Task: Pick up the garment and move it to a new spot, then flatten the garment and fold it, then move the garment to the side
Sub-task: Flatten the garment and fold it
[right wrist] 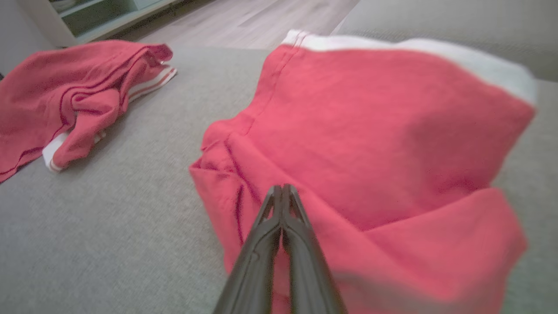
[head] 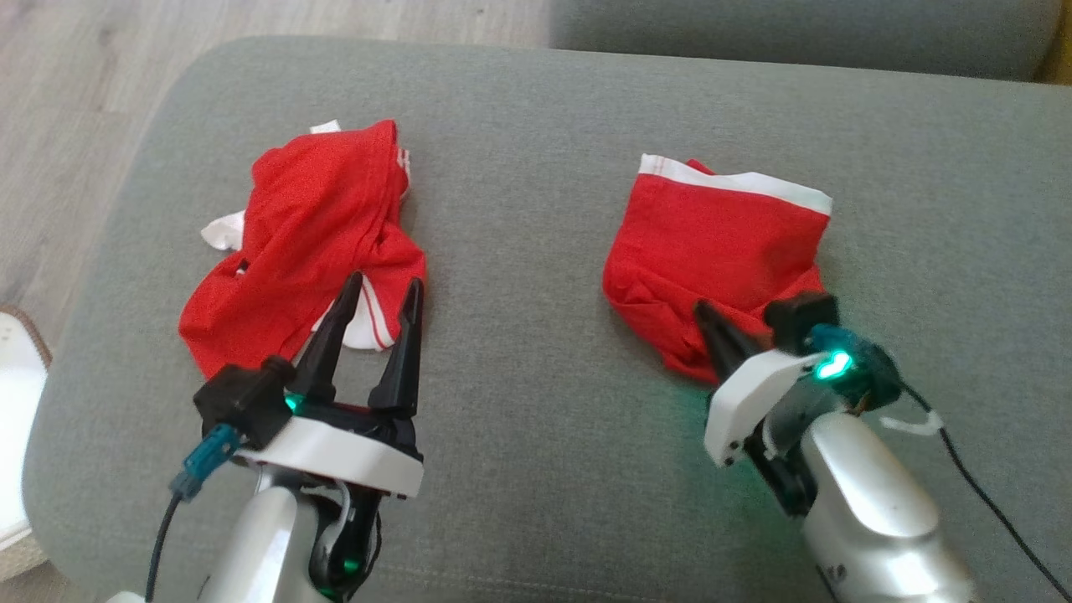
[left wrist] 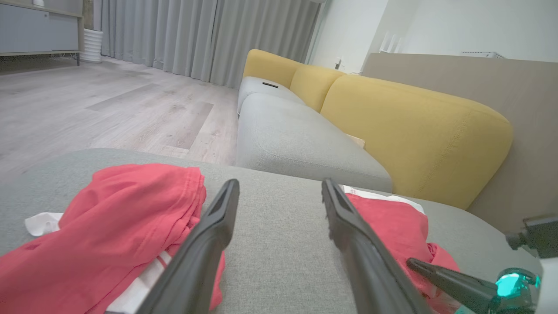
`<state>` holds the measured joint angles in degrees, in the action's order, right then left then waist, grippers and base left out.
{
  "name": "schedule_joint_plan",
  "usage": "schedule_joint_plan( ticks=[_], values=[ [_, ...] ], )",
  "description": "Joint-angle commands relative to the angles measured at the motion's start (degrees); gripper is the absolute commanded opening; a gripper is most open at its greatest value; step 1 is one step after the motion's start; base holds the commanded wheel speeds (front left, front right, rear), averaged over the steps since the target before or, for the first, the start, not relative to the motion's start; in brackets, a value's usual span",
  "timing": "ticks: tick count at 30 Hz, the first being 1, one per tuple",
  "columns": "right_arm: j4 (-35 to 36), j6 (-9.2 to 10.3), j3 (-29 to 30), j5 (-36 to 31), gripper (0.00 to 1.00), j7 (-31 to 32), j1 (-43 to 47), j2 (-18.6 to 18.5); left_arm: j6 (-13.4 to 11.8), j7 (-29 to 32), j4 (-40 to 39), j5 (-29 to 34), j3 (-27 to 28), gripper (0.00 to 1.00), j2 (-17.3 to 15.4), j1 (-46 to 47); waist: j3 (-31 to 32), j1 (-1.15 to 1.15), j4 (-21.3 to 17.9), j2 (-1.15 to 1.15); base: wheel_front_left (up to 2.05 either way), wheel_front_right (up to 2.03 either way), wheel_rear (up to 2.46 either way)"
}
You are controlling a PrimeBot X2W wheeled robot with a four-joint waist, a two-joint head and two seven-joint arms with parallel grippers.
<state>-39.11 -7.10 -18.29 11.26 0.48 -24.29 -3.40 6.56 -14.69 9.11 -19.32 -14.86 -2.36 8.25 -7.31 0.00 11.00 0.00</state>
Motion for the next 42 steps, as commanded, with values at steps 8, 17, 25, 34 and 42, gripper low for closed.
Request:
schedule_joint_plan(
  ticks=[8, 17, 25, 34, 42],
  values=[
    [-3.89, -0.39, -10.13, 8.71, 0.00, 0.52, -3.32, 0.48, 0.08, -0.31, -1.52, -0.29, 1.20, 1.00, -0.52, 2.09, 0.11, 0.00, 1.66, 0.00, 0.00, 0.00, 0.00],
    [-3.11, -0.39, -20.65, 18.07, 0.00, -1.25, -3.66, -0.59, -0.14, -0.31, -1.35, 0.00, 1.60, 1.00, -0.52, 1.20, 1.48, 0.00, 0.89, 0.00, 0.00, 0.00, 0.00],
    [-3.59, -0.39, -13.87, 14.36, 0.00, -8.85, -8.71, -4.03, -0.46, -0.31, -2.30, -0.20, 1.82, 1.00, -0.52, 1.06, 1.21, 0.00, -0.03, 0.00, 0.00, 0.00, 0.00],
    [-11.50, -0.39, -1.19, 2.93, 0.00, -12.71, -15.66, -3.99, -0.17, -0.31, -3.41, -1.12, 0.15, 1.00, -0.52, 3.82, -5.03, 0.00, 3.07, 0.00, 0.00, 0.00, 0.00],
    [-22.61, -0.39, 6.38, -4.81, 0.00, -12.54, -20.50, -4.35, 0.05, -0.31, -3.07, -1.86, -0.39, 1.00, -0.52, 6.03, -8.91, 0.00, 6.48, 0.00, 0.00, 0.00, 0.00]
  ],
)
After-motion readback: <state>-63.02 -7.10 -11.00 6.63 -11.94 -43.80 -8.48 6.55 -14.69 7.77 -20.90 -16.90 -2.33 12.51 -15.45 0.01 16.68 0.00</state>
